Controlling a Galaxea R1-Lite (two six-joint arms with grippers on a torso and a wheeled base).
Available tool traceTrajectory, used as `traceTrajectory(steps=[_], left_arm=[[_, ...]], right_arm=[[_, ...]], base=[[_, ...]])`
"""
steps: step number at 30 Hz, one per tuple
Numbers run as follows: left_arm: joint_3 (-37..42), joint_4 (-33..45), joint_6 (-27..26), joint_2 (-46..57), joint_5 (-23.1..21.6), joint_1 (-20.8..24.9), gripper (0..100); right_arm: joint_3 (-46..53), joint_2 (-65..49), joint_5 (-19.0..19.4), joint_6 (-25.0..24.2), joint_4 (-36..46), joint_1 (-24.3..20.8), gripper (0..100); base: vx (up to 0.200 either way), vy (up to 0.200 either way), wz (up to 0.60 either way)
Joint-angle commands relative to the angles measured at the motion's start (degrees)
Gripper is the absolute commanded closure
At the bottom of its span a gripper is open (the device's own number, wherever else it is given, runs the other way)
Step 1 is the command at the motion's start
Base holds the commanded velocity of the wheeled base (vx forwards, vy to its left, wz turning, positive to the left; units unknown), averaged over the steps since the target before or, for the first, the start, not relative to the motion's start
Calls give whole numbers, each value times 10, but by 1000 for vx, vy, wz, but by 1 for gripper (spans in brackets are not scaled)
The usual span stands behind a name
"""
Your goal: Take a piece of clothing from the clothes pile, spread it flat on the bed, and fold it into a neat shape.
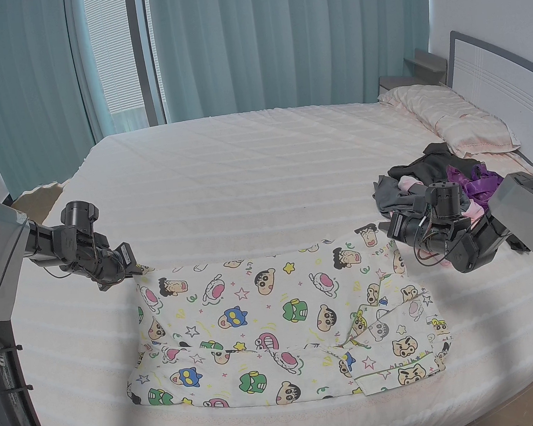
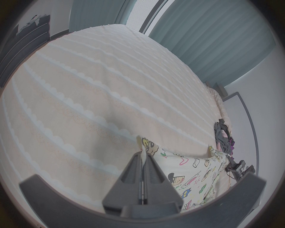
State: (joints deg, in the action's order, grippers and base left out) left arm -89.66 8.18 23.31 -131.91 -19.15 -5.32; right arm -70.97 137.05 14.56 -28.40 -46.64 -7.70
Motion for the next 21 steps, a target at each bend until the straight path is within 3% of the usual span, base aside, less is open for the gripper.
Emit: traceTrajectory(steps=[1,7,14,21], left_arm=[[7,0,-6,-3,0,-1,100],[21,-15,-30,-2,0,5,100],[62,-94,-31,3,2,7,100],[105,-109,-32,35,-1,3,100]], right_arm=[[11,-12,0,1,-1,-2,100],[7,-25,0,0,2,-5,100],[24,-42,1,-1,-2,-2,100],[100,-92,43,2,-2,-2,100]], base=[[0,0,0],[0,0,0],[0,0,0],[0,0,0]])
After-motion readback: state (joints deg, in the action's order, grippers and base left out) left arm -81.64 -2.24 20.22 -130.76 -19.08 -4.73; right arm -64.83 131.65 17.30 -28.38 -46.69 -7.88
